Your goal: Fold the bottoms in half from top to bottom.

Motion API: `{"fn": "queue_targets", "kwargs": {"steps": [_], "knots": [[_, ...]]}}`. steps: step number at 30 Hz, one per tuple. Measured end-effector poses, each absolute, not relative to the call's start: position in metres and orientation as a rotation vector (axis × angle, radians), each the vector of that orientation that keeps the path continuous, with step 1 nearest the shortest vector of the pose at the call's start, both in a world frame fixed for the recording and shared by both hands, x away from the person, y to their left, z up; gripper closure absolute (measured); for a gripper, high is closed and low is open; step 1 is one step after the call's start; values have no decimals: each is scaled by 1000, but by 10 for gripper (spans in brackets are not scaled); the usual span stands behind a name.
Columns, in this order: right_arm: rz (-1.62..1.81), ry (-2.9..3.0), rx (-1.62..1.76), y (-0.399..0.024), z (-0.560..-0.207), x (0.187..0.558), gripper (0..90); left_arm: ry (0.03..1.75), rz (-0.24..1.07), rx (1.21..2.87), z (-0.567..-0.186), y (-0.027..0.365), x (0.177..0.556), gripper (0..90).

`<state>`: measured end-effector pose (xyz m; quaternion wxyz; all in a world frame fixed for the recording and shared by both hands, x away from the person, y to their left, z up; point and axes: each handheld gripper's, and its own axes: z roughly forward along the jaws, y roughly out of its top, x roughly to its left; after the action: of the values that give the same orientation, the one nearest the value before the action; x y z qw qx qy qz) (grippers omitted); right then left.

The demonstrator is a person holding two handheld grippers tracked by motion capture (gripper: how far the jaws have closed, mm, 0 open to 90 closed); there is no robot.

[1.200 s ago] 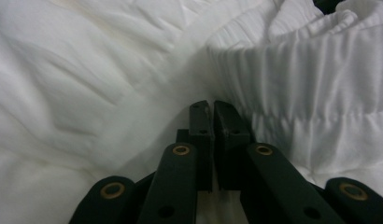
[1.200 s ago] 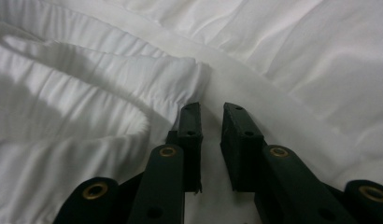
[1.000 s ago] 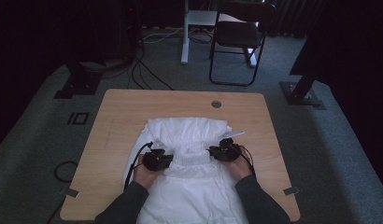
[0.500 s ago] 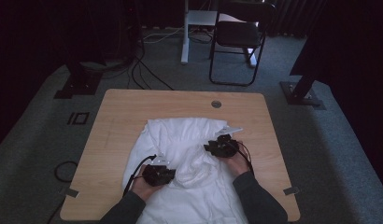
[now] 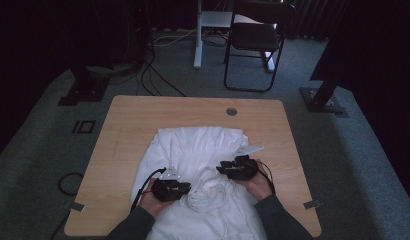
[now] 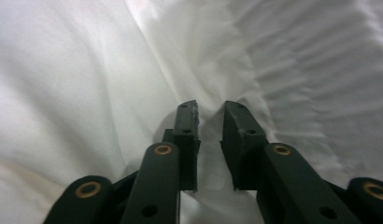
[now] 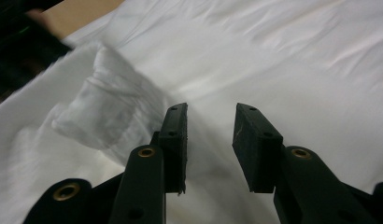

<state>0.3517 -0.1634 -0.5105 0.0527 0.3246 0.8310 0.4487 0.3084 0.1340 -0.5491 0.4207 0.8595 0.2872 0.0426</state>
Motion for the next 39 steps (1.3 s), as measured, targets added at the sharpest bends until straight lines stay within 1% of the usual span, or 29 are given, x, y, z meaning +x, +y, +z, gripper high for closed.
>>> {"fn": "queue_targets", "kwargs": {"steps": [8,16,18,21,24,27,30,35,36,37,39], "knots": [[1331,2578,949,-184,-526,306,632,789,133,2116,-550,143,306,604],[1126,2687,926,-192,-552,287,627,845,165,2100,-558,164,306,543],[1107,2700,894,-192,-553,284,611,862,145,2081,-559,170,308,534],[1114,2679,891,-197,-550,285,572,882,165,2078,-556,175,308,513],[1154,2577,937,-205,-540,292,542,916,219,2062,-548,184,313,495],[1189,2462,1006,-212,-527,306,491,966,257,2001,-536,193,322,478],[1233,2361,1062,-219,-513,331,467,1003,321,1963,-522,199,336,468],[1216,2289,1147,-218,-506,374,450,1099,396,1881,-503,208,373,423],[1216,2289,1147,-218,-506,374,450,1099,396,1881,-503,208,373,411],[1209,2283,1157,-216,-506,382,449,1127,414,1875,-499,208,388,411],[1201,2261,1190,-212,-505,400,447,1148,436,1867,-498,206,401,391]]}}
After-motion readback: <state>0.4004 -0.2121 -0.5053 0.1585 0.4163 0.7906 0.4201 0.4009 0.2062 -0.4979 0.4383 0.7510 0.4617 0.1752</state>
